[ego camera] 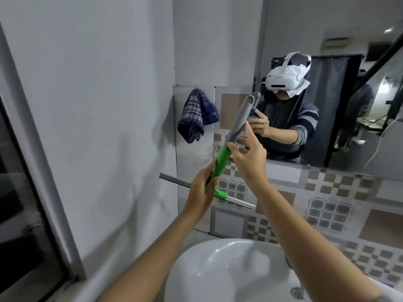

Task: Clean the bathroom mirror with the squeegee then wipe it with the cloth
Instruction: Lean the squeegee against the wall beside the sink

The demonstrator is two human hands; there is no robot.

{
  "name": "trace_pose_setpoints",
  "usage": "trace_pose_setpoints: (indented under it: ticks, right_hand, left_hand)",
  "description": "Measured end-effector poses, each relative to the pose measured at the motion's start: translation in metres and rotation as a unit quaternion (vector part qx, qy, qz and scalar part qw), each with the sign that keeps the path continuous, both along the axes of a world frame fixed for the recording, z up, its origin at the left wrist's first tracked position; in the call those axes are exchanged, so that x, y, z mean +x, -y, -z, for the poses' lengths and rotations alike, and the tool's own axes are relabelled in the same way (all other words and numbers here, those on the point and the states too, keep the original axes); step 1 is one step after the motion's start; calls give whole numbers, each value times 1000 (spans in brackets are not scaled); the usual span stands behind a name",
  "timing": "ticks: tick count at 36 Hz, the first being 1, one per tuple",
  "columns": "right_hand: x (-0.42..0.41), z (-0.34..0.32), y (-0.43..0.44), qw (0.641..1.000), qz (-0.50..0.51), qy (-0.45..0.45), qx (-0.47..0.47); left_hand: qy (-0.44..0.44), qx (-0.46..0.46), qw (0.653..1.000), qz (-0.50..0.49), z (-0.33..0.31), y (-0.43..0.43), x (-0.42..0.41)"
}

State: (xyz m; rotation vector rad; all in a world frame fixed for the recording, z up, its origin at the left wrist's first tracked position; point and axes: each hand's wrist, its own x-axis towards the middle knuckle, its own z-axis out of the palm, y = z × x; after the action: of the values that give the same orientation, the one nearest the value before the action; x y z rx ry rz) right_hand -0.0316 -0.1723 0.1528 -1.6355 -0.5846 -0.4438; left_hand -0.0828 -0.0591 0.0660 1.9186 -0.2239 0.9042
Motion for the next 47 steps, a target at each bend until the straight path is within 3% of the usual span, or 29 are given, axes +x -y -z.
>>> trace_pose_setpoints:
  ticks: [21,32,47]
  right_hand:
    - [24,118,-72,989,-39,-132,-48]
    - [39,149,-78,982,-26,-181,-47]
    - [73,172,-79,982,-16,-179,-58]
  left_hand:
    - [-203,-39,977,51,110,-65,13]
    - [-244,-45,967,65,134,-69,29]
    - [-262,-62,962,52,154,-69,66]
